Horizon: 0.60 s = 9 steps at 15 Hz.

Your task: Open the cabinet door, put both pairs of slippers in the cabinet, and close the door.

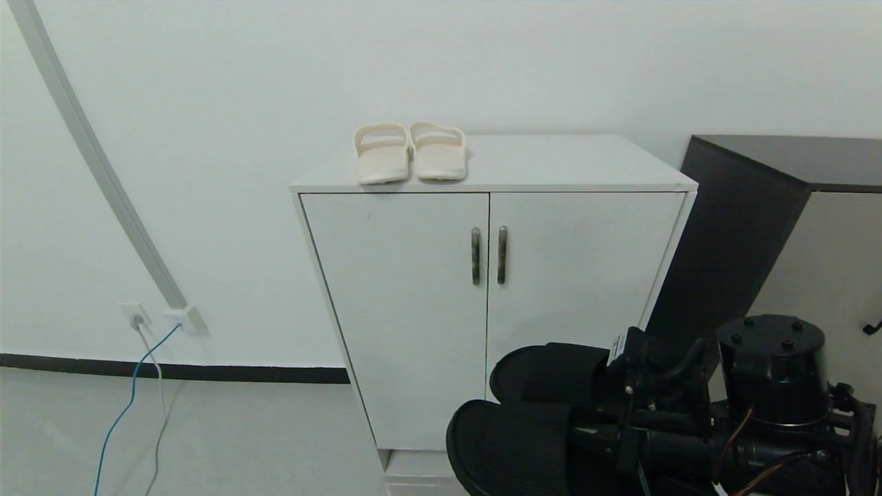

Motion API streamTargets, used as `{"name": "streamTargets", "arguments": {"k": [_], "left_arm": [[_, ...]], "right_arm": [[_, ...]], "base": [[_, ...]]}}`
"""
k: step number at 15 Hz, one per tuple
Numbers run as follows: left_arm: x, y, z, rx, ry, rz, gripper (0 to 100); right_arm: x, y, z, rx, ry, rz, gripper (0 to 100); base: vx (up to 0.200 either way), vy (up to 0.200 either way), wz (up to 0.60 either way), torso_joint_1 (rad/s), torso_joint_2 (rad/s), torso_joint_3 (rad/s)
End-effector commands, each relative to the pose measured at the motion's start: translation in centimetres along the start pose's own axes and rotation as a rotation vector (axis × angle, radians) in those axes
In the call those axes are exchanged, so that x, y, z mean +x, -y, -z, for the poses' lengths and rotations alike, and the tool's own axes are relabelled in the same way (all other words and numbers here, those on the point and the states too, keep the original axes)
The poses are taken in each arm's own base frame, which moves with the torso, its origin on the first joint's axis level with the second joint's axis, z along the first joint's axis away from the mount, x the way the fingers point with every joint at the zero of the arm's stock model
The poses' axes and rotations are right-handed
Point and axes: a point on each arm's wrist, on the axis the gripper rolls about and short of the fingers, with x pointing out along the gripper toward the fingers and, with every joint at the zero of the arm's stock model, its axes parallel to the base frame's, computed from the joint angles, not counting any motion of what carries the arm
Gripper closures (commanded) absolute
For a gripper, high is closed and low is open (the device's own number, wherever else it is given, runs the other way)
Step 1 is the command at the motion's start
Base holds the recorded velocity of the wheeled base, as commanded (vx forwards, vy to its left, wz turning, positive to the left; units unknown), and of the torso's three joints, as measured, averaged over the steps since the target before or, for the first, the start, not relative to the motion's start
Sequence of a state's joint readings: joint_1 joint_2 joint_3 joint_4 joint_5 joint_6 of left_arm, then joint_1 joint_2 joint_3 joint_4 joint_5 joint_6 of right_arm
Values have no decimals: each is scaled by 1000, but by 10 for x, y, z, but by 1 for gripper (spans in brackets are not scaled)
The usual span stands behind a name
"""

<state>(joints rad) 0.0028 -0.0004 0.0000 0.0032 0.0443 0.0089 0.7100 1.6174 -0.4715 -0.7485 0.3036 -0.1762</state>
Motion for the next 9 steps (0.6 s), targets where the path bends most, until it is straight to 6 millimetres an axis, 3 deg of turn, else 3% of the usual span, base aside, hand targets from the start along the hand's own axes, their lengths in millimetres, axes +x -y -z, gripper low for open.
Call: {"name": "streamTargets", "arguments": {"k": [1,9], "left_arm": [[0,0,0,0,0,-1,0],[0,0,0,-1,0,-1,0]], "right_arm": [[1,-1,2,1,-7,-4,100],[1,-2,3,-9,-12,-8,100]], "base": [[0,0,0,-129,466,344],[0,0,0,-68,447,376]]}}
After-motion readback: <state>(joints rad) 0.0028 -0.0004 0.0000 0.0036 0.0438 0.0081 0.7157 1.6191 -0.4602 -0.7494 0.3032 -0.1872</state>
